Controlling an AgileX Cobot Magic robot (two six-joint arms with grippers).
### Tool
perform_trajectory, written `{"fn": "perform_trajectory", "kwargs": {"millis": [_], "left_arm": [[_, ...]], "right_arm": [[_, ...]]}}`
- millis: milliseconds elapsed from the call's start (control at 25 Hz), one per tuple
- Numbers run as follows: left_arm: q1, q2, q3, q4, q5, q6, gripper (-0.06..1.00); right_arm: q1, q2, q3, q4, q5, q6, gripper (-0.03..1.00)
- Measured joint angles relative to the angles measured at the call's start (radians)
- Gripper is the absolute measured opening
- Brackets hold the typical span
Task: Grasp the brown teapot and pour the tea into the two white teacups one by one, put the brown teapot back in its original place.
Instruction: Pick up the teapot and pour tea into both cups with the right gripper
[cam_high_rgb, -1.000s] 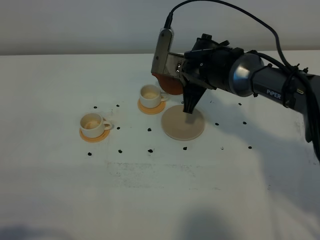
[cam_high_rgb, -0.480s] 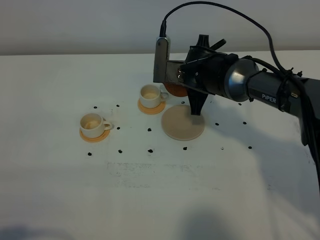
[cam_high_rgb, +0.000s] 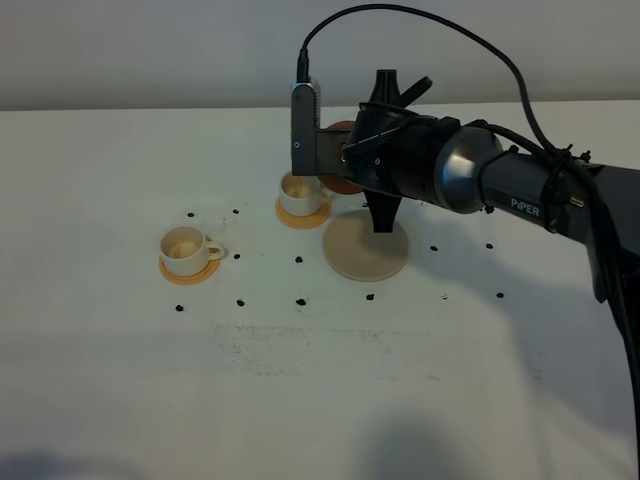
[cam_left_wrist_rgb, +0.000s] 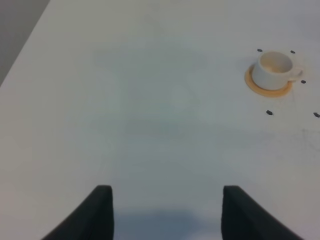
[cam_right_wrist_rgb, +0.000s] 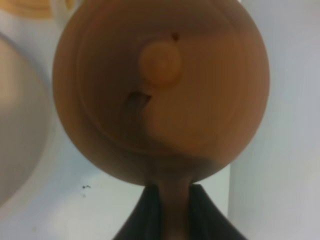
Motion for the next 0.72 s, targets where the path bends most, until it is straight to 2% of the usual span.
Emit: {"fn": "perform_trajectory", "kwargs": {"millis": [720], "left_arm": [[0.0,0.0,0.0,0.0,0.0,0.0,0.5]], "right_arm": [[0.002,0.0,0.001,-0.057,0.007,-0.019,0.09]]}}
